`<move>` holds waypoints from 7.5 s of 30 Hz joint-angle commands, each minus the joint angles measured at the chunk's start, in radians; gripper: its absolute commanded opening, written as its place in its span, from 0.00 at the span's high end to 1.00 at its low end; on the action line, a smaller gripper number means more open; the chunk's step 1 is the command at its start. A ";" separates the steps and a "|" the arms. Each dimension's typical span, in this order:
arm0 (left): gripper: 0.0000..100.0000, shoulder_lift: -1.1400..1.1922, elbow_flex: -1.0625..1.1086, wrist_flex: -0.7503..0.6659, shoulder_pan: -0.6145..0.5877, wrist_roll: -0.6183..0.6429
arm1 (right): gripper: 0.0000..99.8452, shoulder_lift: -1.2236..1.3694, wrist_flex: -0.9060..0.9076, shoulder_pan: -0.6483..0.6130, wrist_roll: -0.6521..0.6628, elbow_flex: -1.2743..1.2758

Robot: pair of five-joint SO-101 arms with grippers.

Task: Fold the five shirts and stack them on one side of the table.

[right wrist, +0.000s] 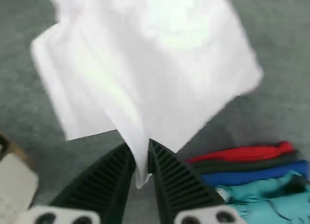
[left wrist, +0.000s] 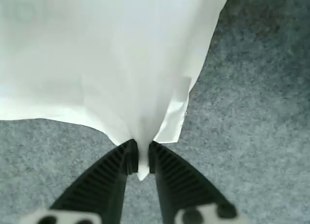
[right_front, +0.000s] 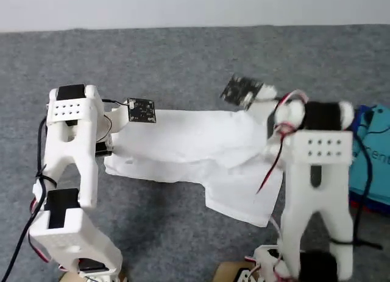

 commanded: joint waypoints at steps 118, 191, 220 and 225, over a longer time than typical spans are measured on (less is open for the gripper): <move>0.79 0.388 -0.228 -0.207 1.071 0.921 | 0.99 -0.426 -0.050 1.145 -0.459 -0.077; 0.84 0.825 -1.201 -0.017 0.532 0.850 | 0.99 -0.492 -0.054 1.139 -0.457 -0.006; 0.77 0.485 -0.750 0.153 -0.005 1.234 | 0.99 -0.492 -0.048 1.056 -0.462 -0.002; 0.75 0.485 -0.680 0.153 -0.006 1.267 | 0.99 -0.492 -0.048 1.058 -0.460 -0.002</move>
